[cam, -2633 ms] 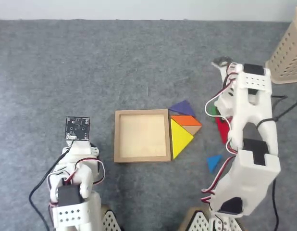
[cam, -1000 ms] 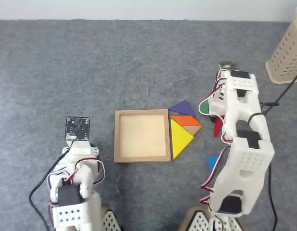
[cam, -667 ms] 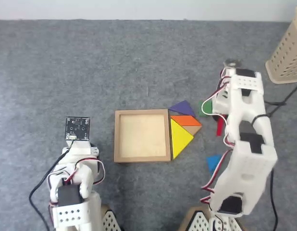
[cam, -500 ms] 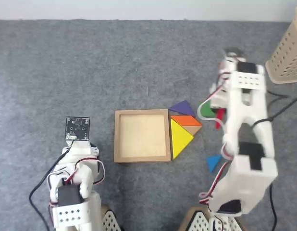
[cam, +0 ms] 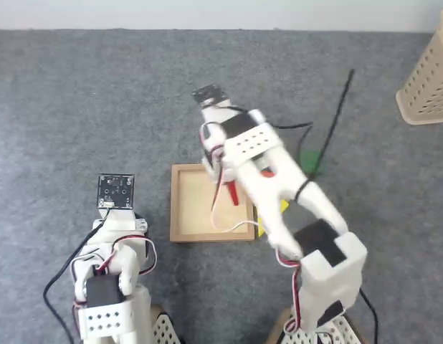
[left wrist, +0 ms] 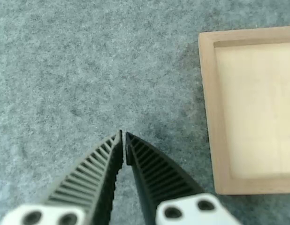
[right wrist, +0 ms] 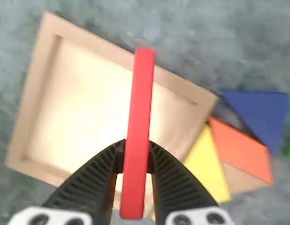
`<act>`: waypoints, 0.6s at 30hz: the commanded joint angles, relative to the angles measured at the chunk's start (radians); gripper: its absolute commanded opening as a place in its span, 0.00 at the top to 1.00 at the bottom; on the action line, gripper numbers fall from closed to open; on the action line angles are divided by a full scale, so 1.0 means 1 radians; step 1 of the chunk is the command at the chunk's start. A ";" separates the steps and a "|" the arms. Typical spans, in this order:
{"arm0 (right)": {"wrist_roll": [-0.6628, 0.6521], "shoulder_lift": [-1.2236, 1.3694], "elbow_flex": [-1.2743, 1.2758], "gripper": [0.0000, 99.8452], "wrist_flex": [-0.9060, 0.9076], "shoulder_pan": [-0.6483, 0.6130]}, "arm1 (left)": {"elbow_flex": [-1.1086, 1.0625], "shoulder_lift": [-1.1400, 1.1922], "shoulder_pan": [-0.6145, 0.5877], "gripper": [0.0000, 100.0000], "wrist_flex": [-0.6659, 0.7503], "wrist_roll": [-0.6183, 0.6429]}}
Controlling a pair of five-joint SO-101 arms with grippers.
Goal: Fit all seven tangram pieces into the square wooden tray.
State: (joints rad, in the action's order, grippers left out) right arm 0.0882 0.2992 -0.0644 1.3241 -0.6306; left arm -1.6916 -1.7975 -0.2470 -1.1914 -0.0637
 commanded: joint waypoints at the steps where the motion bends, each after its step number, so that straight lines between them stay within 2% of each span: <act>1: 0.114 -0.004 -0.012 0.99 -0.048 -0.024 | 0.005 -0.009 -0.003 0.99 -0.002 -0.005; 6: 0.261 0.016 -0.012 0.99 -0.061 -0.036 | 0.005 -0.009 -0.003 0.99 -0.002 -0.005; 9: 0.276 0.012 -0.012 0.98 -0.056 -0.073 | 0.005 -0.009 -0.003 0.99 -0.002 -0.005; 14: 0.276 0.018 -0.006 0.90 -0.056 -0.143 | 0.005 -0.009 -0.003 0.99 -0.002 -0.005; 18: 0.276 0.018 -0.006 0.84 -0.051 -0.151 | 0.005 -0.009 -0.003 0.99 -0.002 -0.005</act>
State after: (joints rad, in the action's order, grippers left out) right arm 0.3521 0.3422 -0.0644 1.2766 -0.7718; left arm -1.6916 -1.7975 -0.2470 -1.1914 -0.0637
